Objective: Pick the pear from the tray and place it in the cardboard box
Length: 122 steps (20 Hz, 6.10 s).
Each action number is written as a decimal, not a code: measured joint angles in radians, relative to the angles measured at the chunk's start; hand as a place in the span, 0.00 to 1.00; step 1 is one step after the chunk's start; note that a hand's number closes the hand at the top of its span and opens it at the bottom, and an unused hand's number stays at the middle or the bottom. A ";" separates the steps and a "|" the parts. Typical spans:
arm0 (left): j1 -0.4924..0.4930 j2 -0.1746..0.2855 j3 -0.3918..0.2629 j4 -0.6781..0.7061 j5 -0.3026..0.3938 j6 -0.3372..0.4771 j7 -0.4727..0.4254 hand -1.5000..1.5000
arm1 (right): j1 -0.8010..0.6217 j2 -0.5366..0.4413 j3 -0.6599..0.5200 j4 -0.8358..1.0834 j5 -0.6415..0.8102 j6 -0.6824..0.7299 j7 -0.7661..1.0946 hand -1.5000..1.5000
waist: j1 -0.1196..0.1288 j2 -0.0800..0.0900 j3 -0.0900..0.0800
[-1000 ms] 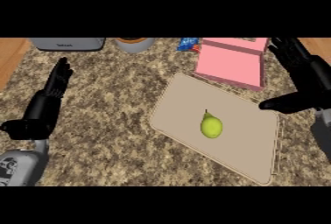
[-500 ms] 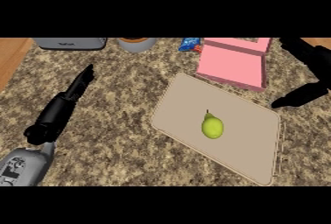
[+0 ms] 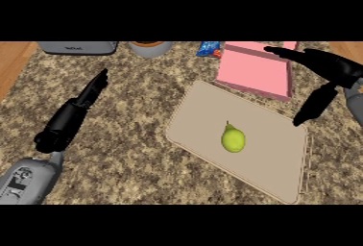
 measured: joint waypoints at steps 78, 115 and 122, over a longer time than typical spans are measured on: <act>0.052 -0.191 0.218 -0.074 -0.208 -0.194 0.045 0.50 | 0.094 0.524 0.057 0.210 0.907 0.063 0.049 1.00 | -0.022 -0.013 -0.006; 0.040 -0.193 0.244 -0.089 -0.204 -0.229 0.061 0.50 | -0.151 0.621 -0.387 -0.090 0.785 -0.364 -0.030 1.00 | -0.014 -0.003 0.001; 0.031 -0.205 0.236 -0.084 -0.218 -0.227 0.060 0.50 | -0.287 0.495 -0.471 0.217 0.824 -0.426 -0.124 1.00 | 0.002 0.004 0.001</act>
